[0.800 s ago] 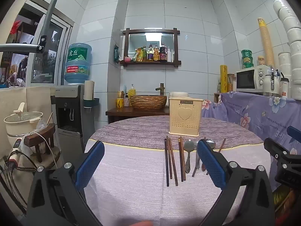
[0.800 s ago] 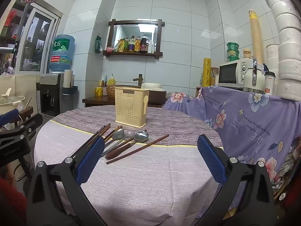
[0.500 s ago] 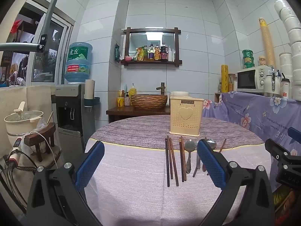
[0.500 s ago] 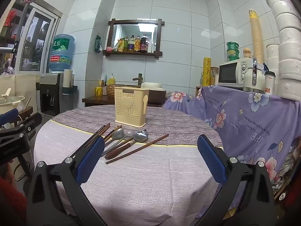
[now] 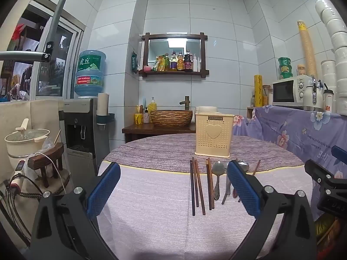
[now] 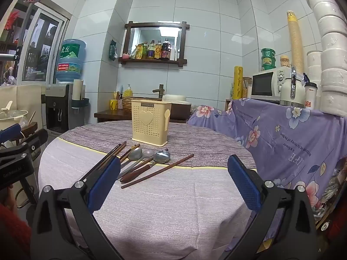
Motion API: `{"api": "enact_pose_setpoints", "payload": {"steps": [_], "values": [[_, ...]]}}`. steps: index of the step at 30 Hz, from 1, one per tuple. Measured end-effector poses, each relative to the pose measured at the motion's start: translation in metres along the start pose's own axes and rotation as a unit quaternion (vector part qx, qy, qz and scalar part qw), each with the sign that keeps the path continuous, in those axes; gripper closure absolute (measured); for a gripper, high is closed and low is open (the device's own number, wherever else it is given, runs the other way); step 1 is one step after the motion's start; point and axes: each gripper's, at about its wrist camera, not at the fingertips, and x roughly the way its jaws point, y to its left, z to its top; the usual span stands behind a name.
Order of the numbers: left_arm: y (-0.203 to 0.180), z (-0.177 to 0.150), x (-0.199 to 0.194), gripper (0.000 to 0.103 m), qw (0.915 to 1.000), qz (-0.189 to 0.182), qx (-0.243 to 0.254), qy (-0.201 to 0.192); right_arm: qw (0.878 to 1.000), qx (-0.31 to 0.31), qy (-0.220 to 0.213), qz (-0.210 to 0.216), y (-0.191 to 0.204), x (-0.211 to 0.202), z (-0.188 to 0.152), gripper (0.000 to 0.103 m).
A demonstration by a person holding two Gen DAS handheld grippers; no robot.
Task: Organize utensils
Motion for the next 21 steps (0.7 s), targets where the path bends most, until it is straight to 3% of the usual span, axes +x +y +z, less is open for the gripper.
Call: {"api": "enact_pose_setpoints", "payload": {"steps": [21], "values": [[-0.0007, -0.0021, -0.0012, 0.005, 1.0, 0.0, 0.001, -0.001, 1.0, -0.002, 0.001, 0.0, -0.001, -0.0001, -0.0024, 0.006]]}}
